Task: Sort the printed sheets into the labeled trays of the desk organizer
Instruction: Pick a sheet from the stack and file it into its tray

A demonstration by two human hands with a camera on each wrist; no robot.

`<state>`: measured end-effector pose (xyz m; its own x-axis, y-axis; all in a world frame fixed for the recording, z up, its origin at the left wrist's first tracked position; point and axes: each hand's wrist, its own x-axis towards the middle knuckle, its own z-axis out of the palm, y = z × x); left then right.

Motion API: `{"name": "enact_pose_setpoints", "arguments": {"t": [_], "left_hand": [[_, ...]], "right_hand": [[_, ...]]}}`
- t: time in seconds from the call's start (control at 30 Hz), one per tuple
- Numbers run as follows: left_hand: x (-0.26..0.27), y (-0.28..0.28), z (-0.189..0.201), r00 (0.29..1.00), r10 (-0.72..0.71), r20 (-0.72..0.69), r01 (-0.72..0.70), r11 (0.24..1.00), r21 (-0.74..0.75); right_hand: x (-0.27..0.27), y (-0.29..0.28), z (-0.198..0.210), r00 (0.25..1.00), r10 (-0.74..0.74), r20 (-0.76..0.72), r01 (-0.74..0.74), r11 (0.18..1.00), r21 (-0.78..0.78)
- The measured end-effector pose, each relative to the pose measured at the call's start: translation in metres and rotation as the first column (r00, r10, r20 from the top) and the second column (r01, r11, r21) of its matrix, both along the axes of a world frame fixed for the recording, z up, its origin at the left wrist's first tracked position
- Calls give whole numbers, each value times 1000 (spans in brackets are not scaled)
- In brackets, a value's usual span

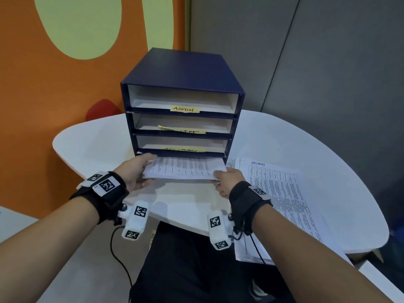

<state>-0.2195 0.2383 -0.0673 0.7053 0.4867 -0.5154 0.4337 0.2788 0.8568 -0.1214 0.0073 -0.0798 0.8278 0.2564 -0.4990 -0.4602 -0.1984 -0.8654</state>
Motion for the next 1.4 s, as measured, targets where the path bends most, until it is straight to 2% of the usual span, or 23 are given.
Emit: {"name": "enact_pose_setpoints", "arguments": {"t": [0.03,0.1,0.2,0.27,0.4,0.5,0.57,0.63,0.7,0.77,0.87,1.0,1.07,1.23,1.4], "left_hand": [[-2,0,1,1000,-4,5,5,1000,-15],[-3,3,1,996,52,73,-49,998,-49],[-3,-3,1,958,162,239,-135,983,-122],[0,-10,-4,948,150,281,-128,987,-96],[1,-24,-4,973,90,214,-94,996,9],[-1,-23,-1,982,91,163,-103,992,68],[-3,-20,2,987,29,159,-40,997,70],[-2,-16,2,981,-43,188,45,999,-6],[-2,-16,6,969,-77,236,110,985,-132],[0,-17,9,962,-99,254,146,974,-174],[0,-18,9,967,-97,236,137,978,-158],[1,-15,3,973,-115,200,141,983,-120],[1,-15,2,974,-145,175,161,983,-86],[1,-19,0,974,-200,106,209,975,-80],[1,-17,-1,968,-238,79,243,969,-50]], "right_hand": [[0,3,1,999,-43,20,42,999,35],[-1,9,4,993,-116,14,110,972,208],[-1,16,2,985,-131,-111,167,885,435],[0,20,-5,982,-141,-122,179,899,400],[7,23,-18,969,-244,-34,246,953,176],[10,26,-17,977,-212,-29,214,971,106],[10,29,-17,986,-164,6,162,981,110],[11,32,-14,991,-121,54,112,982,150],[13,37,-14,998,-67,7,63,963,261],[13,41,-18,999,-1,-36,13,949,314],[8,42,-26,994,81,80,-95,978,188],[7,43,-31,955,84,283,-83,996,-16],[8,45,-30,912,149,383,-92,982,-165],[12,56,-26,866,354,354,-225,907,-357],[13,65,-9,878,382,289,-258,886,-386]]}}
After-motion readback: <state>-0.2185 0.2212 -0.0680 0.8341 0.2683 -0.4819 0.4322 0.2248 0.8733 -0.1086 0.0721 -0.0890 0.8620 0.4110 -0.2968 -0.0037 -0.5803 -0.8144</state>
